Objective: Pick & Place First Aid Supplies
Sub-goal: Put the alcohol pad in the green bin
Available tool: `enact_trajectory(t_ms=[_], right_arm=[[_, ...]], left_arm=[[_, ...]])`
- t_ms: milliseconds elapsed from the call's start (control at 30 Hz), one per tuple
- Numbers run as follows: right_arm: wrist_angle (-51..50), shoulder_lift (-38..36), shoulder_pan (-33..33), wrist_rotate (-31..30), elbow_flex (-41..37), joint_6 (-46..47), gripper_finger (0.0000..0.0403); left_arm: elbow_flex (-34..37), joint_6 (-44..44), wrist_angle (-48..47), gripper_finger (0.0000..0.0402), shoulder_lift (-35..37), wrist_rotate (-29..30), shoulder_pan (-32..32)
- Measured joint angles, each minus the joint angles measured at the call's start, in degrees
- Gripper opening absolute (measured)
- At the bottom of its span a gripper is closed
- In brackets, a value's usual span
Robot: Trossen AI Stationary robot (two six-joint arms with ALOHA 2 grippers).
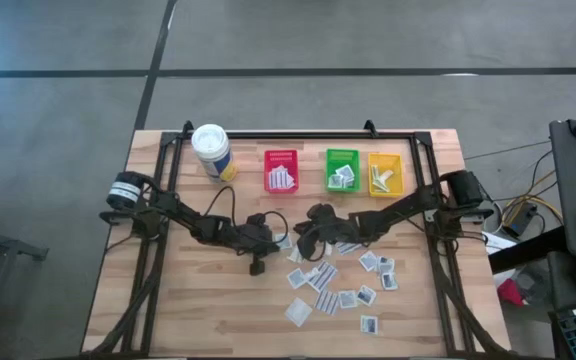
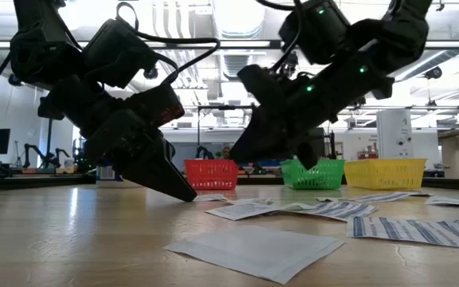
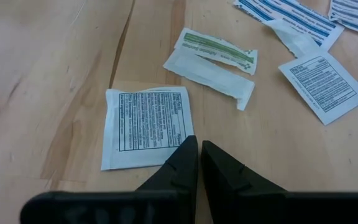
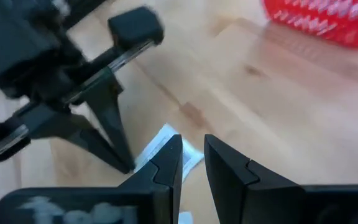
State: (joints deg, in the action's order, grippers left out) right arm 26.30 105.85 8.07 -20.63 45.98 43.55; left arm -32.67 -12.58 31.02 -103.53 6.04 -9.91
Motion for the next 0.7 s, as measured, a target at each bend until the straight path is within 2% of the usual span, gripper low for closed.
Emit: enact_trajectory(t_ms=[133,300,533,700], right_arm=[[-0.3,2.7,-0.2,2.9,2.6,-0.5,0.0071],[-3.0,5.1,-0.6,3.1,5.8,-3.4,0.0094],[-8.5,8.2,-2.1,3.1,10.1,-1.3,0.0123],[-11.8,9.3,-2.6,4.5,12.0,-0.5,0.0130]], left_arm=[[0.1,-1.3,-0.1,0.0030,0.0,-0.1,0.0],[0.1,-2.7,-0.3,0.0030,-0.1,-0.5,0.0],[0.1,-2.9,-0.3,0.0030,-0.1,-0.7,0.0],[0.2,-2.9,-0.2,0.0030,-0.2,-0.7,0.0]])
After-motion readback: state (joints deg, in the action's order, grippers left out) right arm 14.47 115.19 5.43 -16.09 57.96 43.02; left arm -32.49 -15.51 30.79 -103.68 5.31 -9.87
